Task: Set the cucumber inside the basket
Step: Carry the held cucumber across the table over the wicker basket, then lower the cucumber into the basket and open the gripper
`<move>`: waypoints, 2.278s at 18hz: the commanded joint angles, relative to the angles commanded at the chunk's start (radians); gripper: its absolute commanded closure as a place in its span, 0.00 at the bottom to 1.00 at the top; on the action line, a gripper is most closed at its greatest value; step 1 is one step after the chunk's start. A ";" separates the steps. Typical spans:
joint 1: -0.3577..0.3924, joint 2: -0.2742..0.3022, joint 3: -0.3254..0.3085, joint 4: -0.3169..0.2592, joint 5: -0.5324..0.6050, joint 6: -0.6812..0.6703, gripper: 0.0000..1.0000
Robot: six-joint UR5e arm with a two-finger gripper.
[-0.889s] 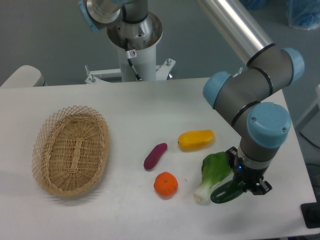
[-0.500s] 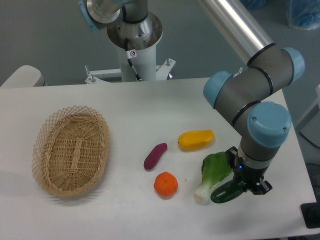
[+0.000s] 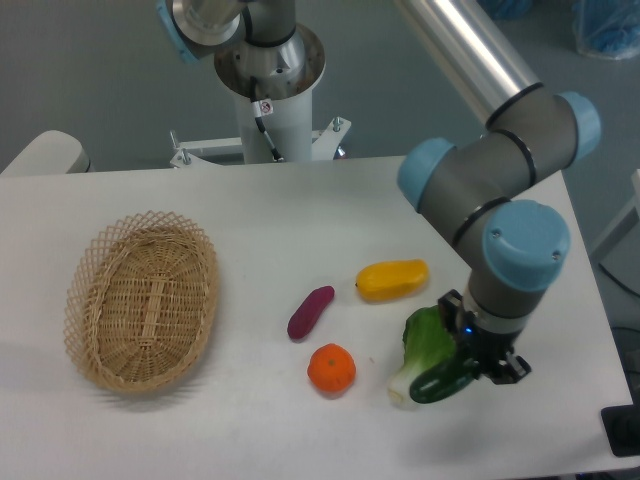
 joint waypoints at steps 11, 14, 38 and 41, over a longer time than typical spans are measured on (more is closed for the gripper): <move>-0.201 0.279 -0.382 0.008 -0.020 -0.092 0.93; -0.287 0.319 -0.436 0.011 -0.020 -0.178 0.93; -0.552 0.235 -0.546 0.172 -0.018 -0.537 0.00; -0.551 0.241 -0.540 0.175 -0.018 -0.537 0.00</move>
